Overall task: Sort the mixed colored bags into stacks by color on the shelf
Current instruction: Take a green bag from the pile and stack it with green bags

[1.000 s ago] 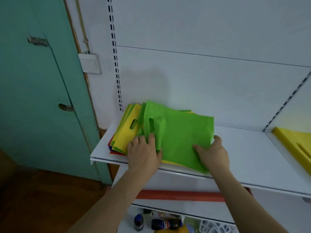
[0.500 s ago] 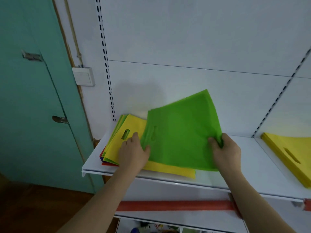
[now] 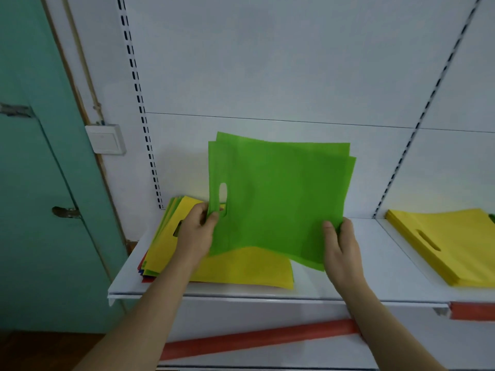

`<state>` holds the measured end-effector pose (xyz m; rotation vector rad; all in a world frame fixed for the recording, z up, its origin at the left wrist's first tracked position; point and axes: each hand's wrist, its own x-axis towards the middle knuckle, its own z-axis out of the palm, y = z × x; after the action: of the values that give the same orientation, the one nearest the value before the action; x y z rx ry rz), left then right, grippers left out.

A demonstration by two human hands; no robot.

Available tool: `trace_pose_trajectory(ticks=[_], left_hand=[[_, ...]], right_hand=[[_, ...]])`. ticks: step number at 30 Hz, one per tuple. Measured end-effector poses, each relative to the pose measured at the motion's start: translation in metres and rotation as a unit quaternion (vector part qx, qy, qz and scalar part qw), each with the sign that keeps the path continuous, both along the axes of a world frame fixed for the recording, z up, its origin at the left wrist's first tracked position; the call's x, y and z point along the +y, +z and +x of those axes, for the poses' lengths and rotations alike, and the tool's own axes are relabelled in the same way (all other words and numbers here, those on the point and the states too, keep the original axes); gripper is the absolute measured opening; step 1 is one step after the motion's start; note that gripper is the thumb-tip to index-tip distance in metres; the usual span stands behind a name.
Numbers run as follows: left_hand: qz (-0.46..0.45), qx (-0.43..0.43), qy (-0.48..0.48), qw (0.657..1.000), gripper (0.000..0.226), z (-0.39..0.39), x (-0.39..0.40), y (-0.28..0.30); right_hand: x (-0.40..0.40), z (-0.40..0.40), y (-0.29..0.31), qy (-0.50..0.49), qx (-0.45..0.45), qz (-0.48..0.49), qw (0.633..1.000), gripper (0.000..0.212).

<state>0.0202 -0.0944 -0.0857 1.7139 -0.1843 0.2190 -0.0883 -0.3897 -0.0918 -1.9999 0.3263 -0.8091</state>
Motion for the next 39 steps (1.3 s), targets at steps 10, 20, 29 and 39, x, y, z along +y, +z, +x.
trace_pose_trajectory(ticks=[10,20,29,39], left_hand=[[0.105,-0.082,0.045,0.990,0.036,-0.008,-0.012,-0.017],[-0.029,-0.097,-0.005,0.995,0.023,-0.036,-0.106,0.012],[-0.036,-0.088,-0.057,0.994,0.029,-0.107,-0.246,0.017],[0.016,-0.115,-0.110,0.987,0.019,-0.219,-0.452,0.003]], right_hand=[[-0.008,-0.023,-0.012,-0.074,0.012,-0.032,0.997,0.030],[-0.063,-0.102,0.016,-0.191,-0.090,-0.051,0.976,0.057],[-0.177,-0.216,0.010,-0.287,-0.053,-0.115,0.950,0.034],[-0.342,-0.352,0.004,-0.346,-0.039,-0.177,0.921,0.036]])
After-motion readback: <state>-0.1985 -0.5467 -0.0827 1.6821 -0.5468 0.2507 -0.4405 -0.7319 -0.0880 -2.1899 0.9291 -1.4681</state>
